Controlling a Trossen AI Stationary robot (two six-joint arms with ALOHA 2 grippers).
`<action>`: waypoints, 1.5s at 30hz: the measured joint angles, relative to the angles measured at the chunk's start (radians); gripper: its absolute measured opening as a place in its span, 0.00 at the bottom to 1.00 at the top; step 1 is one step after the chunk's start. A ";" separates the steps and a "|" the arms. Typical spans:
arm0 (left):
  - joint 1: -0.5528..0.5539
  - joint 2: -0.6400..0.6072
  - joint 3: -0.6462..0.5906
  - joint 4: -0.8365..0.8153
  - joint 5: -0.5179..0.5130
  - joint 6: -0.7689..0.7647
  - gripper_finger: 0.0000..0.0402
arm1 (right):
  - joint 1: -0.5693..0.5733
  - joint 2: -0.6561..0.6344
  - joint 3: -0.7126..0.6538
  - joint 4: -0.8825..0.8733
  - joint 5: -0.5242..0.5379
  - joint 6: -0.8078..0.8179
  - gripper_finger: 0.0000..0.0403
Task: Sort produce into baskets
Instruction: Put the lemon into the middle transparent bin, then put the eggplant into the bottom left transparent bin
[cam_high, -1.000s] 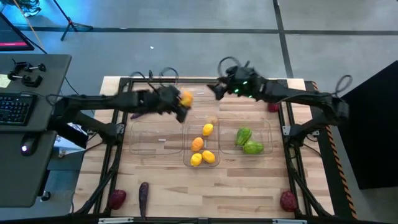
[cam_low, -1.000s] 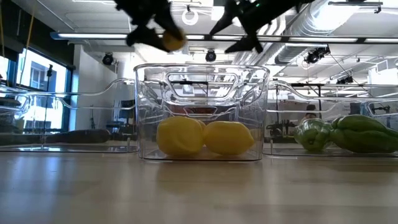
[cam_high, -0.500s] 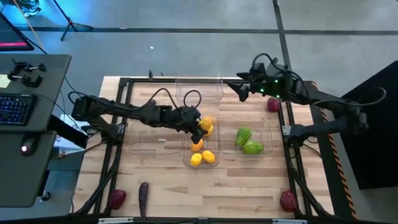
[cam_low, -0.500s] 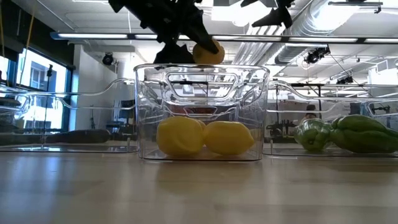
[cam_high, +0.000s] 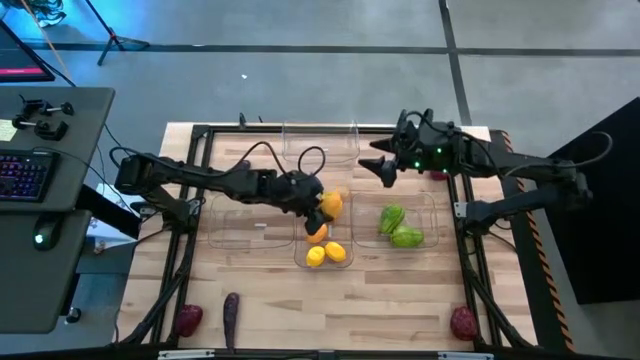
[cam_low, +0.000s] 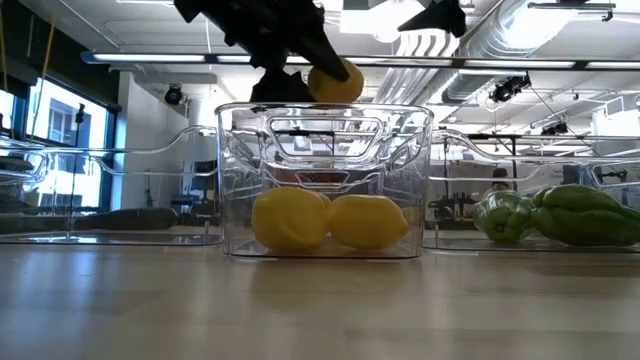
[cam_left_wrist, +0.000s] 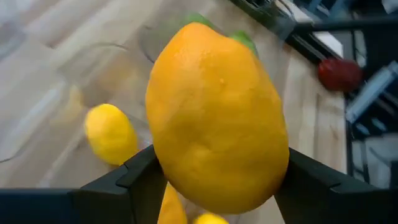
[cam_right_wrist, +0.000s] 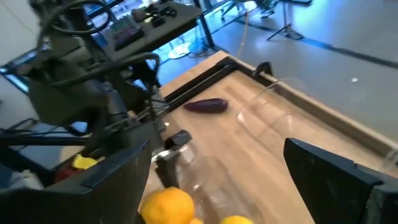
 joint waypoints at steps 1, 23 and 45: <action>-0.007 0.000 0.000 -0.005 0.013 0.013 0.62 | 0.012 0.000 0.000 0.001 0.001 0.012 0.88; -0.089 -0.298 0.000 -0.235 -0.304 0.226 0.77 | 0.181 0.000 -0.005 -0.315 0.088 0.322 0.88; 0.097 -0.407 0.039 -0.613 -0.435 -0.205 0.77 | 0.225 0.001 -0.153 -0.244 0.087 0.365 0.88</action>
